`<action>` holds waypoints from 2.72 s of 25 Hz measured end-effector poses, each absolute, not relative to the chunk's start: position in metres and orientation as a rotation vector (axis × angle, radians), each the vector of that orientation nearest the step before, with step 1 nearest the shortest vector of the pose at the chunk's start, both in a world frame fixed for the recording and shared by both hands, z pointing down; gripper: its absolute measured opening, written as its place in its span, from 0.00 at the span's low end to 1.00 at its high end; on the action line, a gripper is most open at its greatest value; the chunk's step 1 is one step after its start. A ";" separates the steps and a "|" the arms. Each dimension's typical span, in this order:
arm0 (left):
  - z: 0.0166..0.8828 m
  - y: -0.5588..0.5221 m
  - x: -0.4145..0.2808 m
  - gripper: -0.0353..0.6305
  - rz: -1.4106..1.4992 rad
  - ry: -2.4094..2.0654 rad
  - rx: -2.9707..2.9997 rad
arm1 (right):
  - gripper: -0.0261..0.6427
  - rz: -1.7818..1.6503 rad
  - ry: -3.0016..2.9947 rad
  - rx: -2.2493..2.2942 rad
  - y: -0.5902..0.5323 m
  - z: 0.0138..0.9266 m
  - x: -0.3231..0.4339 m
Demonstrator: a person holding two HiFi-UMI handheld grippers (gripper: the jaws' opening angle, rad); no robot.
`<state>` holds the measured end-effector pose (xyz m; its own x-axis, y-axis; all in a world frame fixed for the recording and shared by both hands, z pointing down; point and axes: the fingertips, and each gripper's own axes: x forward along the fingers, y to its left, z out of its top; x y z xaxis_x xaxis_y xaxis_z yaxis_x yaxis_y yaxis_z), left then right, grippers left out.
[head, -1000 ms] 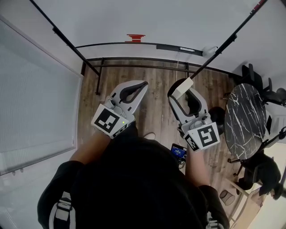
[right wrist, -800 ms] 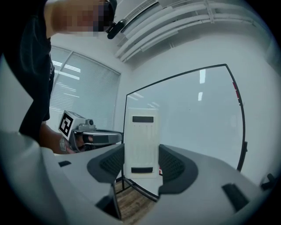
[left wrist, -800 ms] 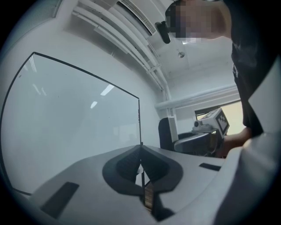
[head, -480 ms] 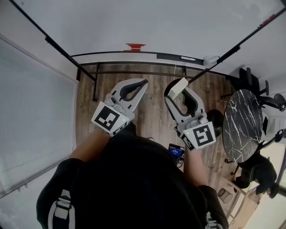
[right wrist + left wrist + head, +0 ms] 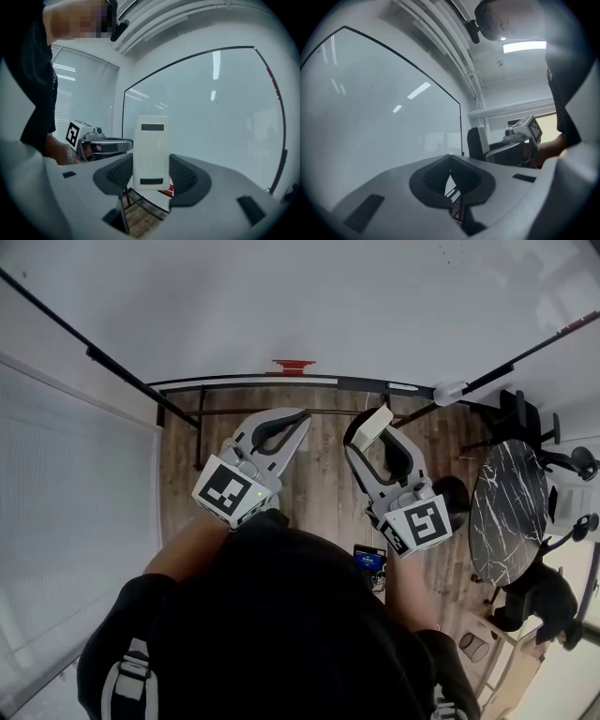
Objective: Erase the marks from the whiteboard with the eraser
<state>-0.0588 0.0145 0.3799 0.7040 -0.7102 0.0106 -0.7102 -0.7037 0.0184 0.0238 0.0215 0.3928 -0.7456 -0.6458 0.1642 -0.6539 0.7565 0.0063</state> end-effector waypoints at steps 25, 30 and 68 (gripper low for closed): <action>0.356 -0.124 -0.073 0.06 -0.025 -1.169 2.930 | 0.39 -0.020 -2.792 1.280 -0.120 0.352 0.034; 0.332 -0.149 -0.041 0.06 -0.011 -1.260 2.916 | 0.39 -0.052 -2.834 1.228 -0.152 0.329 0.065; 0.263 -0.222 -0.032 0.06 -0.123 -1.024 3.084 | 0.39 -0.361 -2.262 1.784 -0.265 0.215 0.080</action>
<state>-0.0317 -0.2223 0.2630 0.7995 -0.5913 -0.1060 -0.5996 -0.7962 -0.0810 0.0797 -0.2653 0.2149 -0.2272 -0.9733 0.0338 -0.9145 0.2251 0.3362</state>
